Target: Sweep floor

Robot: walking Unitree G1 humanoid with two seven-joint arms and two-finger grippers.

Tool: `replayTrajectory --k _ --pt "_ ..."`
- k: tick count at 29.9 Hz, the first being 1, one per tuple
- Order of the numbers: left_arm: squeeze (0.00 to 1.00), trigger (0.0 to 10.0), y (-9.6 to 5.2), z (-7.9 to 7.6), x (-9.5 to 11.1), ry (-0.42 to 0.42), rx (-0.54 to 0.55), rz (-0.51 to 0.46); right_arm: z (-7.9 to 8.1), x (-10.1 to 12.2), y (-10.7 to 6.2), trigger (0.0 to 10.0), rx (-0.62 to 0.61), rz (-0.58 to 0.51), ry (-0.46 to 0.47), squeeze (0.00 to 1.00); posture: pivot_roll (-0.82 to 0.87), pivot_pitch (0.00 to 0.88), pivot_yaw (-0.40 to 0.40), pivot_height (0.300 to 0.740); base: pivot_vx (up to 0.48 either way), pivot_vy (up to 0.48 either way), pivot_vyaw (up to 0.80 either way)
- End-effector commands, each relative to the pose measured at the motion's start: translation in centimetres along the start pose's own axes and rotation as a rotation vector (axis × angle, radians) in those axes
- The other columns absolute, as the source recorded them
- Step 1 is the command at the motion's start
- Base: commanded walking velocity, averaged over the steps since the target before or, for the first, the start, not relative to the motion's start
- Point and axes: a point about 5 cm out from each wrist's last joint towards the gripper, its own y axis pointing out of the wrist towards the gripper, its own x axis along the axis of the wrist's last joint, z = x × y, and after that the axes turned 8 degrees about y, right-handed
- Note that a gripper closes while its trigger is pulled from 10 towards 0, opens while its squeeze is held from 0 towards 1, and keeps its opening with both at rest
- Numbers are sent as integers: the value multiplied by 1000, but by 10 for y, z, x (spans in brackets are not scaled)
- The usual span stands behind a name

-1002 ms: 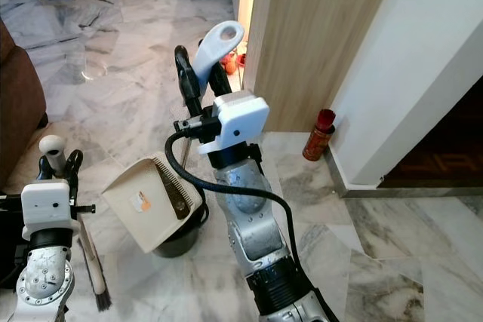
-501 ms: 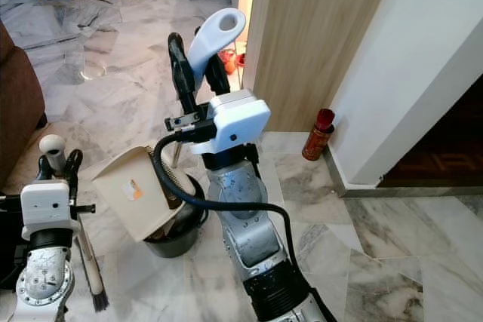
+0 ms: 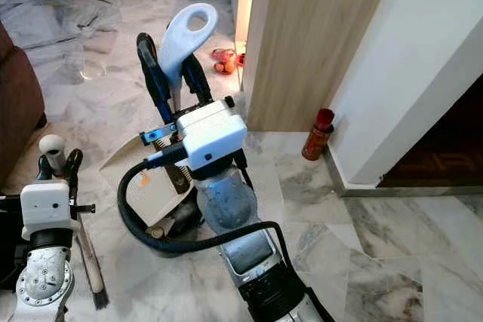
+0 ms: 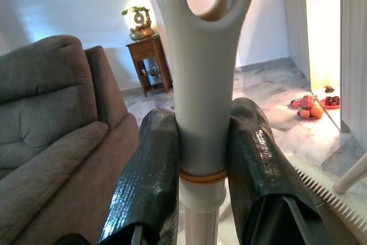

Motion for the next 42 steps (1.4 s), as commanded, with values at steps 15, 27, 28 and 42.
replayTrajectory --k 15,27,28,42 --pt "0 10000 -1 -1 4 16 -3 -40 26 35 15 10000 54 -219 13 0 155 108 -97 740 0 0 0" --pt "0 10000 -2 -2 3 14 -10 -34 26 34 14 10000 69 -214 -17 0 154 110 -99 740 0 0 0" --pt "0 10000 -2 -2 3 13 -11 -34 25 34 15 10000 72 -216 -26 0 152 110 -99 740 0 0 0" --pt "0 10000 -5 -5 2 10 -18 -28 30 34 12 10000 127 -230 -108 0 149 117 -105 740 0 0 0"
